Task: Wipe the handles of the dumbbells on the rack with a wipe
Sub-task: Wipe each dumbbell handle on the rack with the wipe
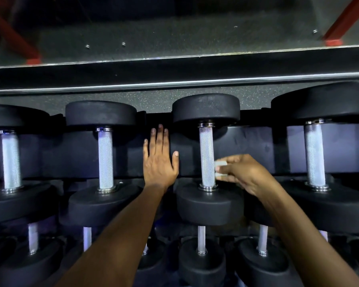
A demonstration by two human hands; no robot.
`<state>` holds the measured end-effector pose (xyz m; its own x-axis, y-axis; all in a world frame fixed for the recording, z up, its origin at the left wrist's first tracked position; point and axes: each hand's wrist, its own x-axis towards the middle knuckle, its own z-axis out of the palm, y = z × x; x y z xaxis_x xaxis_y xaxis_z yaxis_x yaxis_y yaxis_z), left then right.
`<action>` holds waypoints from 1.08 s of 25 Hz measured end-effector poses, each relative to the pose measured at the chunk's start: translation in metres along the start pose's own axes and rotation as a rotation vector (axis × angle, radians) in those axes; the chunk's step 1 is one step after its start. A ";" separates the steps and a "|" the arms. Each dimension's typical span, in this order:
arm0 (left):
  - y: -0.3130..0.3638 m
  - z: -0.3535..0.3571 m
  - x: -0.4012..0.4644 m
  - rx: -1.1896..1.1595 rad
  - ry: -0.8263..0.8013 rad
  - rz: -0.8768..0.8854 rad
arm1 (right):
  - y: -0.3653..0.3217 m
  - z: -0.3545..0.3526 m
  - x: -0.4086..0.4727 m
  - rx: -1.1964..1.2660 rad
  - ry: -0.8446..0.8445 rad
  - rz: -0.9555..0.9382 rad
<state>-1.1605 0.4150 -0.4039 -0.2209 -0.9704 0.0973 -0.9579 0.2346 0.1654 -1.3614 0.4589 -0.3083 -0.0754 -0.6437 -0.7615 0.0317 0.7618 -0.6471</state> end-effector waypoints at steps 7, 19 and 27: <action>-0.001 0.002 -0.001 -0.003 0.013 0.003 | 0.013 0.004 -0.010 -0.221 0.061 -0.131; -0.001 0.002 0.001 -0.001 0.016 0.012 | 0.010 0.005 0.003 -0.246 0.248 -0.162; 0.000 0.002 0.001 -0.004 0.016 0.010 | 0.013 0.020 -0.049 -0.676 0.185 -0.516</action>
<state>-1.1607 0.4142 -0.4055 -0.2276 -0.9669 0.1152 -0.9548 0.2448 0.1685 -1.3370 0.4991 -0.2806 -0.0794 -0.9431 -0.3228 -0.6453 0.2955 -0.7045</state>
